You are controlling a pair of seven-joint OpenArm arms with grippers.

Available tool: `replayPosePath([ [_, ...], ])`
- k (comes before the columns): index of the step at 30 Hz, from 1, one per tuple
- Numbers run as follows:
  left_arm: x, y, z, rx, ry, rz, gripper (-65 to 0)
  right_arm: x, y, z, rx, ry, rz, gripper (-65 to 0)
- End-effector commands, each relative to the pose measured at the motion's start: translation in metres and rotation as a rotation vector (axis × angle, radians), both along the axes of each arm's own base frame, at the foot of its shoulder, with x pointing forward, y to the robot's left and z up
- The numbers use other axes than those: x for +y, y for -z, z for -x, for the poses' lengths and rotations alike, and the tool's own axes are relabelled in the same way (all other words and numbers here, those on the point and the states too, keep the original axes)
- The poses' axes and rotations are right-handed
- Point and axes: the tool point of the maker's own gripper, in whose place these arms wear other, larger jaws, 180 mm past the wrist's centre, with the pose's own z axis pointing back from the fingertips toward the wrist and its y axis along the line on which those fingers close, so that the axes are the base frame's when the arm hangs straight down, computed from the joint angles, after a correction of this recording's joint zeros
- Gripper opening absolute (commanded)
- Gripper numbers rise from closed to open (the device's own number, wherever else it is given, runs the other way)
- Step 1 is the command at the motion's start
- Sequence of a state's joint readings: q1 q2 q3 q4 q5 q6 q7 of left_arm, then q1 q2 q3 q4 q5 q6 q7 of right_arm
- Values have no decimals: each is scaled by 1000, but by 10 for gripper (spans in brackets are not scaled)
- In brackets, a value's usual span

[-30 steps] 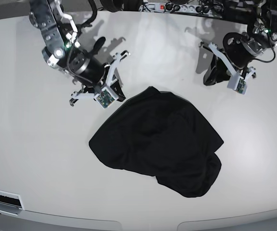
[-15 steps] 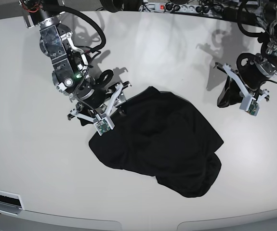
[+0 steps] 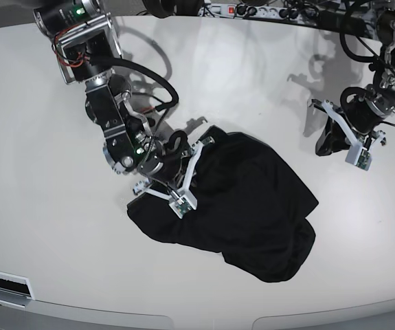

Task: Layout the t-shirt on the table in an organized manner, then fold the t-shirt properly
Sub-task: 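Lower the right gripper onto the black t-shirt and grasp its edge, then drag the grasped shirt edge with the right gripper away from the left arm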

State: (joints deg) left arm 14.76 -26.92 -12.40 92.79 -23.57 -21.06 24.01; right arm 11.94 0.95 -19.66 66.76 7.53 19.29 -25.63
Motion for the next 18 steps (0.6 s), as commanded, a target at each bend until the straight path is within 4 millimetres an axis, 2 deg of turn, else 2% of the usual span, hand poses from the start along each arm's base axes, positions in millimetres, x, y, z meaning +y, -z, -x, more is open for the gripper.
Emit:
replayPosePath([
  [1,2,-13,-8,-45,5,2,-650,6,-33,-22,-90,-11,-31,-650],
  [5,0,-12,-6,-39,16,2,-650,11,-87,-35,-210,-35,-34,-650],
  [8,-4,-6,0,1,53,-6,-650,9,-132,-39,-295,-19,-29,-650],
  [10,-5,-2,4,24,72,-11,-650,9,-154,-37,-333,-17,-22,-650],
  [11,-5,-1,5,28,71,-12,-650,9,-158,-35,-329,-23,-15,-650],
  [13,-5,0,7,33,71,-12,-650,16,-155,-24,-273,-71,-40,-650],
  [14,-5,1,8,37,71,-12,-650,22,-149,-17,-245,-97,-68,-613],
  [15,-5,1,9,38,71,-11,-650,30,-145,-7,-224,-129,-106,-555],
  [18,-6,0,8,34,70,-6,-650,46,-121,15,-176,-186,-179,-323],
])
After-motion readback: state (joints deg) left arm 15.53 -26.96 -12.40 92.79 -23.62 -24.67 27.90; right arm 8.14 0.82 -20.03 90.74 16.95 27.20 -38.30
